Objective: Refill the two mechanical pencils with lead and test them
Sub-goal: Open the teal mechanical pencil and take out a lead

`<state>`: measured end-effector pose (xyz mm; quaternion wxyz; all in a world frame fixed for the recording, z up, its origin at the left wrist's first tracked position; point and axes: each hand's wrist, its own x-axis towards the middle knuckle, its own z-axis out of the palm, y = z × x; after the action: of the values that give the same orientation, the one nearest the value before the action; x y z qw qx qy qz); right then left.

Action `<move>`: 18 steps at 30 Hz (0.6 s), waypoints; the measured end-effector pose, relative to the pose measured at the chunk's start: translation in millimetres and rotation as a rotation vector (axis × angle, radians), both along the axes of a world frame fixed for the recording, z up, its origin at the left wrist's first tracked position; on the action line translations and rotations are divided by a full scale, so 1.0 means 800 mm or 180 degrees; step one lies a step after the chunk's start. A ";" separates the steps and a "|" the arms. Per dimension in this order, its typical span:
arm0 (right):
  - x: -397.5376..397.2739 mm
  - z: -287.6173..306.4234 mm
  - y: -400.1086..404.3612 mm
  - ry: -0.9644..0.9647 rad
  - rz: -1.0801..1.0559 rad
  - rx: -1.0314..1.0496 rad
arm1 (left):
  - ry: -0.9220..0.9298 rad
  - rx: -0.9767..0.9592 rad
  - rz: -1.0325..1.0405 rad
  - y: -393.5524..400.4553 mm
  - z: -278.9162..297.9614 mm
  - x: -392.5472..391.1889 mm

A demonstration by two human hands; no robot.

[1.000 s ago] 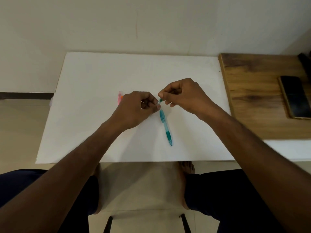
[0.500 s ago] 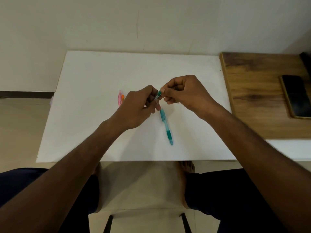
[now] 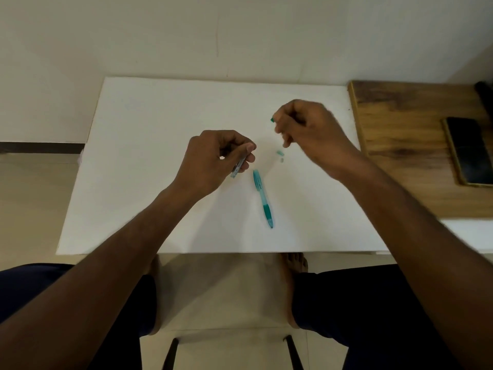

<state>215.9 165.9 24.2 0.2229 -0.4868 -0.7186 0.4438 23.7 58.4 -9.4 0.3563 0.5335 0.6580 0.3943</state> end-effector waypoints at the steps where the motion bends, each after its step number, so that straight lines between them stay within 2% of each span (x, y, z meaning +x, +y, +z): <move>1: 0.009 0.002 0.007 -0.0104 -0.0134 0.0049 | -0.0132 -0.0079 0.0098 0.000 -0.001 0.000; 3: 0.026 -0.001 0.013 -0.0809 -0.0054 -0.0057 | -0.0422 -0.0226 0.0270 0.000 -0.001 0.002; 5: 0.034 -0.013 0.011 -0.1675 0.0289 -0.0493 | -0.0576 -0.0330 0.0331 0.001 -0.001 0.006; 7: 0.034 -0.027 0.007 -0.2164 0.0506 -0.0775 | -0.0658 -0.0405 0.0327 0.001 -0.001 0.009; 13: 0.034 -0.035 0.010 -0.2214 0.0439 -0.0830 | -0.0944 -0.0455 0.0352 0.001 -0.001 0.014; 16: 0.035 -0.032 0.013 -0.2342 0.0420 -0.0508 | -0.1038 -0.0533 0.0450 0.000 -0.002 0.015; 18: 0.036 -0.026 0.015 -0.1857 0.0125 -0.0142 | -0.1228 -0.0599 0.0550 0.000 -0.002 0.016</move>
<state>244.7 178.0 3.7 -0.0125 -0.5847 -0.7517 0.3049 36.7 58.8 -10.9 0.4885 0.3543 0.6548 0.4550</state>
